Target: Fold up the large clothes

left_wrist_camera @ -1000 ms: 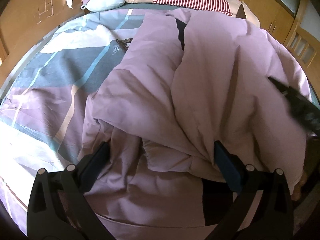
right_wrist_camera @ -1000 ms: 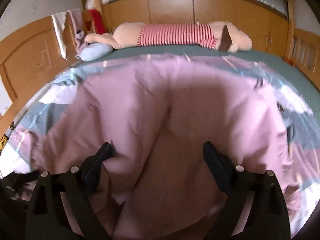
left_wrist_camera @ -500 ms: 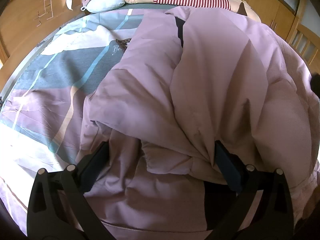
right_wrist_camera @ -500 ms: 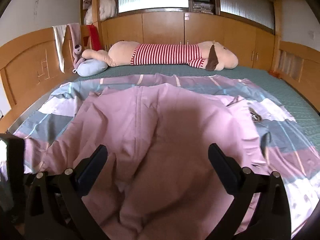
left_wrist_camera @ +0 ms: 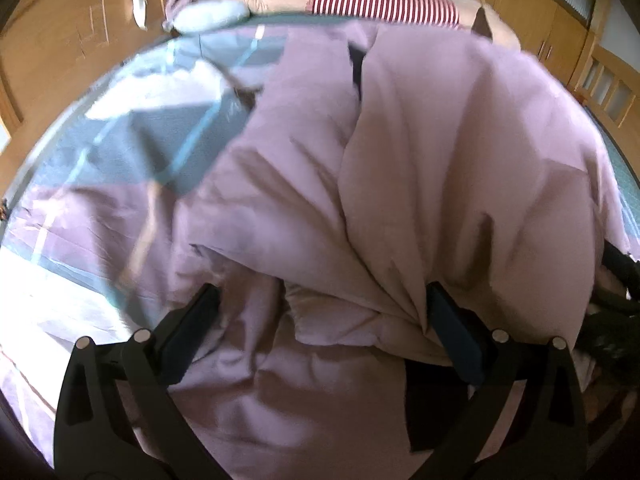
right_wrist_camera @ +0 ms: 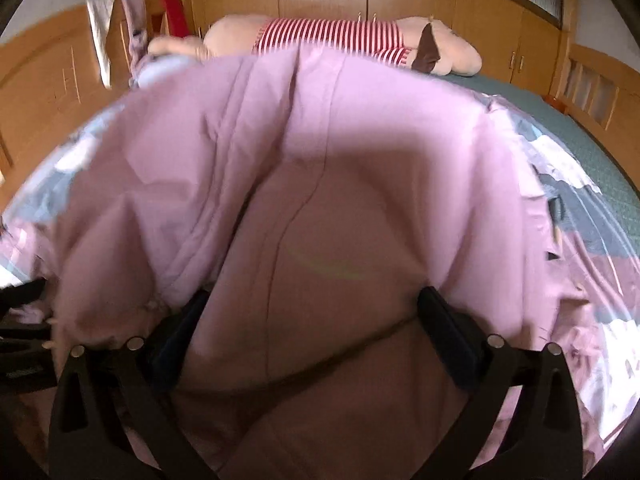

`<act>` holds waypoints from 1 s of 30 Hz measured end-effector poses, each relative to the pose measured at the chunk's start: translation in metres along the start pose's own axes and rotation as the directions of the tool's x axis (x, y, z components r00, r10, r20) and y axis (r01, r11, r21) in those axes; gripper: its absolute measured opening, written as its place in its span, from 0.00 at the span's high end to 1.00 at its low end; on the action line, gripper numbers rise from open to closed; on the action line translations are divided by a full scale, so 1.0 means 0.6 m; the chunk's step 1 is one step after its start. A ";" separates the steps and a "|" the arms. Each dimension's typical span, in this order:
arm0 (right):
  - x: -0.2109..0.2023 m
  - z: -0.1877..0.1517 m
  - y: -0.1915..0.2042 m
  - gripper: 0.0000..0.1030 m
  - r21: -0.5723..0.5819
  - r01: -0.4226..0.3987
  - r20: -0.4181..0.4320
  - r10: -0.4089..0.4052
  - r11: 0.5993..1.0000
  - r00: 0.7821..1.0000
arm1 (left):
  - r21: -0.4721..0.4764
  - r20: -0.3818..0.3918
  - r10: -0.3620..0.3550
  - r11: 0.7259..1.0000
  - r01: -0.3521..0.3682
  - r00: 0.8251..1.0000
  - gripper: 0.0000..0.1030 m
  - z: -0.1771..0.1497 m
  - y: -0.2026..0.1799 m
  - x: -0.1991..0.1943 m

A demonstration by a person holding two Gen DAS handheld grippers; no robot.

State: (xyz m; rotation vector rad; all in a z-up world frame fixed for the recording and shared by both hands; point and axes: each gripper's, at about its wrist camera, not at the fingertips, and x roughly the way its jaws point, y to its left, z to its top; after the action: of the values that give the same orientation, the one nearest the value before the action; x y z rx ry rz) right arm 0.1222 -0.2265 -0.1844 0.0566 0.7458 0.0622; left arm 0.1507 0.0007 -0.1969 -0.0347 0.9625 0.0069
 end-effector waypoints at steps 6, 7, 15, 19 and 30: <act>-0.036 -0.019 -0.027 0.01 0.004 0.057 0.007 -0.057 0.998 0.998 | 0.097 0.084 0.040 0.994 -0.048 0.996 0.02 -0.003 -0.023 -0.052; -0.013 -0.027 -0.029 0.01 -0.012 0.074 -0.054 -0.074 0.997 0.996 | 0.109 0.049 0.041 0.993 -0.046 0.998 0.02 -0.005 -0.027 -0.035; -0.156 -0.009 -0.054 0.01 -0.017 0.015 -0.026 -0.016 1.000 1.000 | 0.075 -0.038 -0.057 0.995 0.059 0.998 0.02 -0.021 -0.001 -0.085; -0.245 -0.064 -0.136 0.01 -0.012 0.074 -0.128 -0.074 0.997 0.989 | 0.015 -0.094 -0.106 0.994 0.108 0.990 0.02 -0.100 0.080 -0.167; -0.290 -0.308 -0.294 0.01 0.294 0.030 -0.619 0.166 0.955 0.768 | -0.217 -0.386 -0.319 0.943 0.250 0.866 0.02 -0.270 0.273 -0.166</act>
State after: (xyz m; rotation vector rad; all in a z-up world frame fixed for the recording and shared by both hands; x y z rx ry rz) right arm -0.1244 -0.4104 -0.2152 0.3594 1.4436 0.0417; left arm -0.0426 0.1600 -0.2119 -0.3409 1.3776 -0.2055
